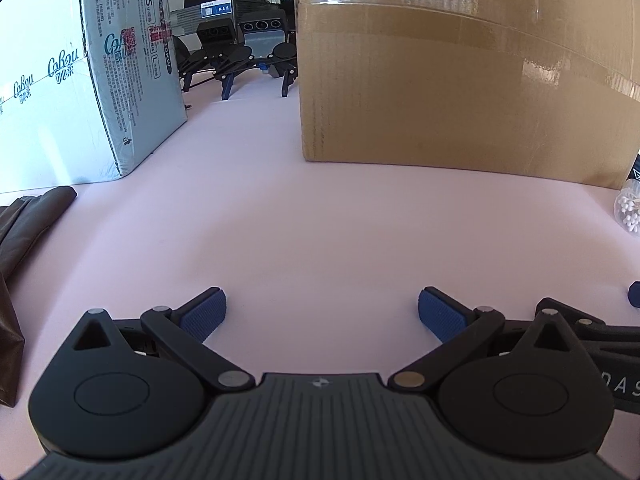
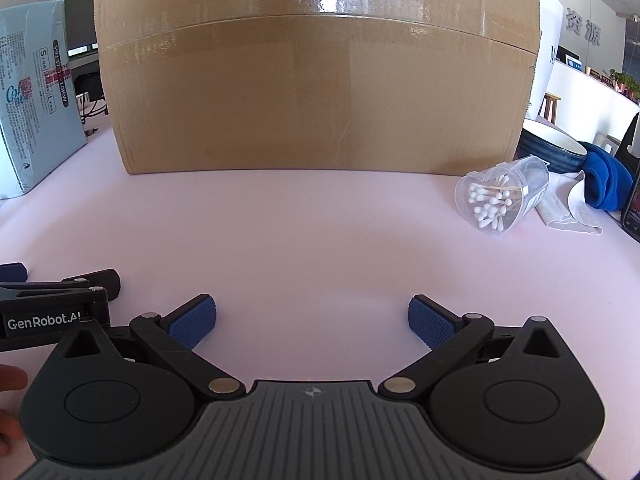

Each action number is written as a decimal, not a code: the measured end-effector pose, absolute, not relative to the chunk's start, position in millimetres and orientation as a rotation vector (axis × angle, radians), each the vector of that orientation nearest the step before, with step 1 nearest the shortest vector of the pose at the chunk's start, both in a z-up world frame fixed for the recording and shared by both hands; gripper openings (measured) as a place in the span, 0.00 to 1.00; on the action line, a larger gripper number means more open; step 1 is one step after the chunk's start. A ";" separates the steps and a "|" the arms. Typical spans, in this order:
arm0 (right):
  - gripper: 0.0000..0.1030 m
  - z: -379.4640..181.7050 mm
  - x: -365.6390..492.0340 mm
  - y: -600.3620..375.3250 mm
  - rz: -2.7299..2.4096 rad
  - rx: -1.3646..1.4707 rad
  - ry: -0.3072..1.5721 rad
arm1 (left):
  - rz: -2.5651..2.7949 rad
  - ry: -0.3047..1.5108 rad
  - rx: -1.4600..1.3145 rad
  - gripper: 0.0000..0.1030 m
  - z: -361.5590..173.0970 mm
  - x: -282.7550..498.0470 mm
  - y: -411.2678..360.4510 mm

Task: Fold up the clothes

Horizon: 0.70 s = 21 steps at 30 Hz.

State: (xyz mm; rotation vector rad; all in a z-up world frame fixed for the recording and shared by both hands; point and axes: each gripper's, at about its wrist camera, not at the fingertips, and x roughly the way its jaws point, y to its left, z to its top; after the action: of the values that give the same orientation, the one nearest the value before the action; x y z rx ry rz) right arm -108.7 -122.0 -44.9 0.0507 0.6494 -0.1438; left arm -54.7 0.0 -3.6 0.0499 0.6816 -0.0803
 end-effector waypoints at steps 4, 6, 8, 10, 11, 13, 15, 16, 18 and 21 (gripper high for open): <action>1.00 -44.8 -108.9 -122.2 -0.145 0.051 0.650 | -0.082 0.682 0.047 1.00 -4.4 -51.3 2.1; 1.00 -43.1 -109.8 -121.4 -0.145 0.050 0.651 | -0.082 0.682 0.047 1.00 -4.4 -51.1 2.1; 1.00 -41.9 -110.9 -120.6 -0.145 0.050 0.653 | -0.082 0.682 0.045 1.00 -4.6 -50.9 2.4; 1.00 -40.6 -112.0 -119.8 -0.143 0.051 0.653 | -0.082 0.681 0.046 1.00 -4.6 -50.5 2.3; 1.00 -39.9 -112.5 -119.4 -0.142 0.052 0.654 | -0.082 0.682 0.045 1.00 -4.7 -50.4 2.5; 1.00 -38.7 -113.7 -117.8 -0.143 0.051 0.654 | -0.082 0.682 0.043 1.00 -4.7 -50.4 2.9; 1.00 -37.3 -115.4 -115.5 -0.144 0.049 0.654 | -0.082 0.682 0.042 1.00 -4.5 -50.5 3.2; 1.00 -36.7 -116.0 -114.5 -0.145 0.049 0.654 | -0.082 0.682 0.041 1.00 -4.4 -50.5 3.3; 1.00 -36.4 -116.0 -114.1 -0.145 0.051 0.655 | -0.082 0.682 0.041 1.00 -4.3 -50.4 3.4; 1.00 -36.0 -116.2 -113.2 -0.144 0.051 0.655 | -0.082 0.682 0.040 1.00 -4.1 -50.1 3.9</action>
State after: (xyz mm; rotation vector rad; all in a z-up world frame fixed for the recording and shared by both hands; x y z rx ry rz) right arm -116.2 -113.2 -36.0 0.0506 0.6550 -0.1444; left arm -50.1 3.9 -4.1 0.0399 0.6823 -0.0825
